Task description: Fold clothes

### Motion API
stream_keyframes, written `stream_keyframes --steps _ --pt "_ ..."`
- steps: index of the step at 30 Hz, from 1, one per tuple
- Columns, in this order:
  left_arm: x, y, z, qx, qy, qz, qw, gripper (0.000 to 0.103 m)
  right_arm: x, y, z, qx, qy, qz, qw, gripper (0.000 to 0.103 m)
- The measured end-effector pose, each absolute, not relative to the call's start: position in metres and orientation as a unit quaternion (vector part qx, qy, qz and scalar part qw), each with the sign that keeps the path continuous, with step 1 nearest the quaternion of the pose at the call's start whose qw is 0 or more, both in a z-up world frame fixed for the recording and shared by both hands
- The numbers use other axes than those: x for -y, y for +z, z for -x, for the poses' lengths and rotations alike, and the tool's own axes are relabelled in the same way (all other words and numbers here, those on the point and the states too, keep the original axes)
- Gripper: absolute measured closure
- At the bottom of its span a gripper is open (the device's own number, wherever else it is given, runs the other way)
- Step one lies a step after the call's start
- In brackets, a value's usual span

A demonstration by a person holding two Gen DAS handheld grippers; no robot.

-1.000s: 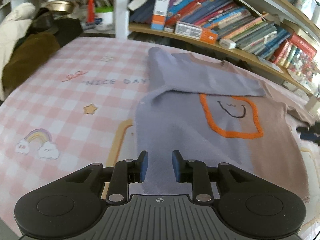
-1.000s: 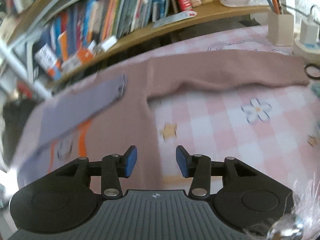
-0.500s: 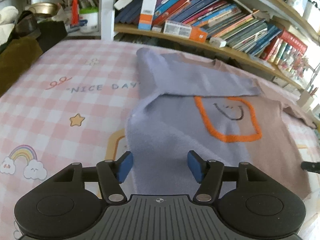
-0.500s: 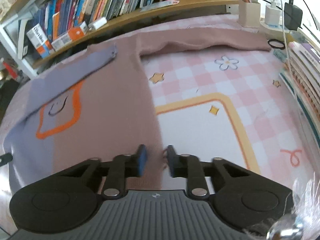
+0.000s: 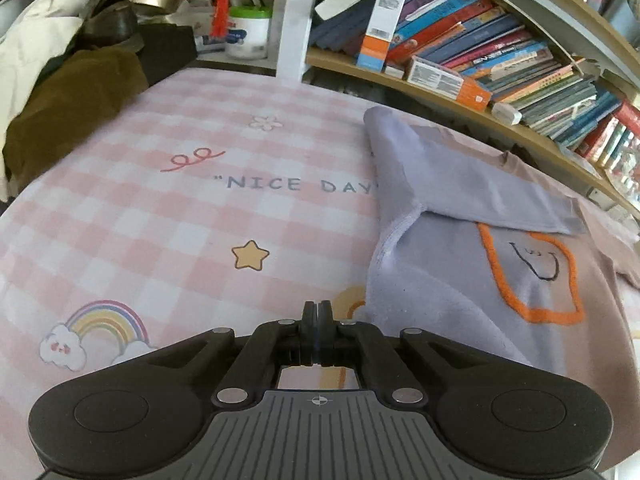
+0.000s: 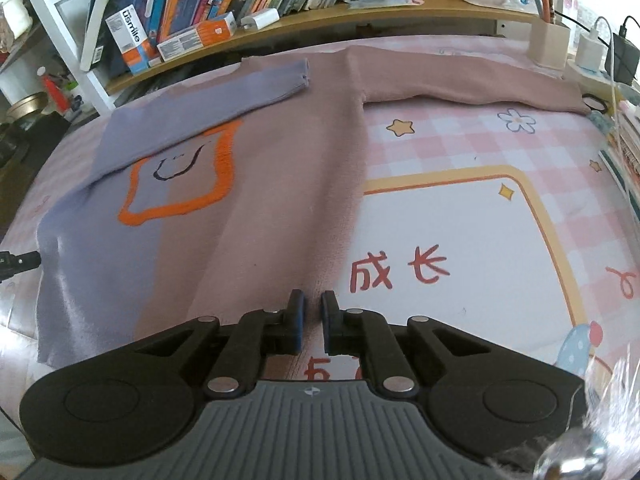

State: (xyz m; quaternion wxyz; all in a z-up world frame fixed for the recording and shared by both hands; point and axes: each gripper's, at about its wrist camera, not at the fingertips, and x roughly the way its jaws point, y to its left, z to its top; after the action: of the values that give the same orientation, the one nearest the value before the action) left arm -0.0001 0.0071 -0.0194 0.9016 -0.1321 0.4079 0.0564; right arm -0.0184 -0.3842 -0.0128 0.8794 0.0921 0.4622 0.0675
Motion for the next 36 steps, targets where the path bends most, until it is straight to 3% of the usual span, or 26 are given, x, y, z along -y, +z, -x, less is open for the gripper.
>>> stream_keyframes --steps 4,9,18,20,22,25,26,27,32,36 --pt "-0.003 -0.013 0.005 -0.390 0.018 0.148 0.909 0.098 0.392 -0.014 0.019 -0.464 0.037 -0.094 0.880 0.095" --pt "0.002 -0.014 0.002 -0.390 -0.007 0.142 0.910 0.071 0.403 -0.014 0.022 -0.462 0.014 -0.090 0.882 0.097" --pt "0.002 -0.027 -0.012 -0.407 0.001 0.130 0.904 0.060 0.397 -0.015 0.026 -0.470 -0.002 -0.094 0.878 0.088" --pt "0.003 -0.030 -0.014 -0.408 -0.002 0.129 0.904 0.060 0.394 -0.016 0.027 -0.469 0.001 -0.088 0.879 0.086" --pt "0.003 -0.032 -0.015 -0.405 -0.006 0.134 0.904 0.060 0.392 -0.016 0.028 -0.470 0.007 -0.080 0.879 0.092" --pt "0.003 -0.034 -0.014 -0.401 -0.029 0.158 0.902 0.081 0.391 -0.016 0.028 -0.470 0.016 -0.071 0.880 0.094" --pt "0.002 -0.034 -0.013 -0.401 -0.038 0.169 0.899 0.094 0.392 -0.016 0.028 -0.470 0.017 -0.072 0.879 0.094" --pt "0.000 -0.029 -0.011 -0.393 -0.039 0.178 0.901 0.096 0.392 -0.016 0.028 -0.470 0.018 -0.073 0.879 0.095" --pt "-0.012 0.010 0.000 -0.341 -0.015 0.198 0.919 0.101 0.394 -0.001 0.031 -0.465 0.036 -0.107 0.878 0.097" --pt "-0.007 0.001 -0.012 -0.386 0.011 0.110 0.916 0.101 0.387 0.006 0.034 -0.465 0.060 -0.109 0.877 0.097"
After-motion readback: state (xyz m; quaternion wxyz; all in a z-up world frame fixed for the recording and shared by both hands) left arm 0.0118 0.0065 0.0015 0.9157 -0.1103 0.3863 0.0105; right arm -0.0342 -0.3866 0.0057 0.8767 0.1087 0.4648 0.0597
